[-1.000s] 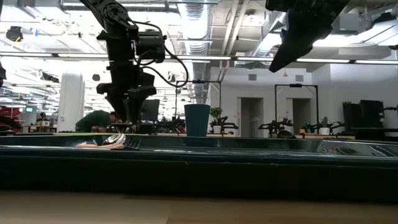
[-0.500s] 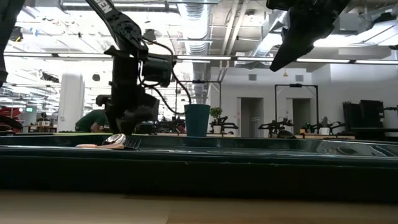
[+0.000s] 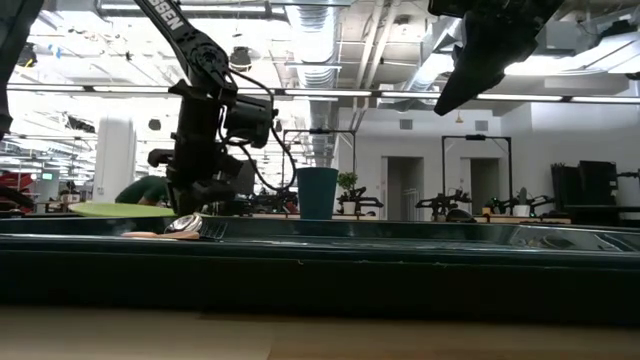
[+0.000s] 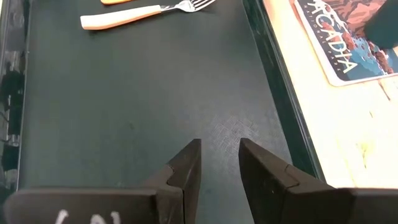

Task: Pick and place plate/cup/fork/spoon on tray
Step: Put the green plate on the black tray to the right of the orange fork

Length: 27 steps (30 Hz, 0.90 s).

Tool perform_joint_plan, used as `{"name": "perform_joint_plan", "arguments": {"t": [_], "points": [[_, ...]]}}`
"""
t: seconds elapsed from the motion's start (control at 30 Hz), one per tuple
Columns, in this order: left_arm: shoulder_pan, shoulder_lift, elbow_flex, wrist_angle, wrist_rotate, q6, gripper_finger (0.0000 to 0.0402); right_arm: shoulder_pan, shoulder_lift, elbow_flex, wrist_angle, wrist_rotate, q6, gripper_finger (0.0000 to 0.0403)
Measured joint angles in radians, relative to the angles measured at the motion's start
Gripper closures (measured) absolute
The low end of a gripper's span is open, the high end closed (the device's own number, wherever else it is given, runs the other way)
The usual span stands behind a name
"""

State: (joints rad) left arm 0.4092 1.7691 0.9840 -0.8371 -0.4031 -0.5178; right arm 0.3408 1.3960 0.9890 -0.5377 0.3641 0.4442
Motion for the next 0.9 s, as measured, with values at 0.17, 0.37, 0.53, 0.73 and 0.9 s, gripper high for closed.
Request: {"name": "perform_joint_plan", "arguments": {"t": [0.17, 0.37, 0.53, 0.73, 0.9], "points": [[0.008, 0.000, 0.000, -0.010, -0.010, 0.000, 0.0394, 0.000, 0.000, 0.000, 0.000, 0.000, 0.000, 0.0269], [-0.030, -0.016, 0.025, -0.039, 0.002, -0.031, 0.0400, 0.000, 0.000, 0.000, 0.000, 0.000, 0.000, 0.0269], [-0.085, -0.033, 0.104, -0.120, 0.004, -0.065, 0.0401, 0.002, 0.000, 0.000, 0.002, 0.000, 0.001, 0.0269], [-0.160, -0.036, 0.224, -0.295, -0.021, -0.138, 0.0400, 0.014, 0.000, 0.000, -0.001, 0.000, -0.001, 0.0269], [-0.231, -0.036, 0.338, -0.428, -0.067, -0.202, 0.0400, 0.029, 0.000, 0.000, -0.001, 0.000, -0.005, 0.0269]]}}
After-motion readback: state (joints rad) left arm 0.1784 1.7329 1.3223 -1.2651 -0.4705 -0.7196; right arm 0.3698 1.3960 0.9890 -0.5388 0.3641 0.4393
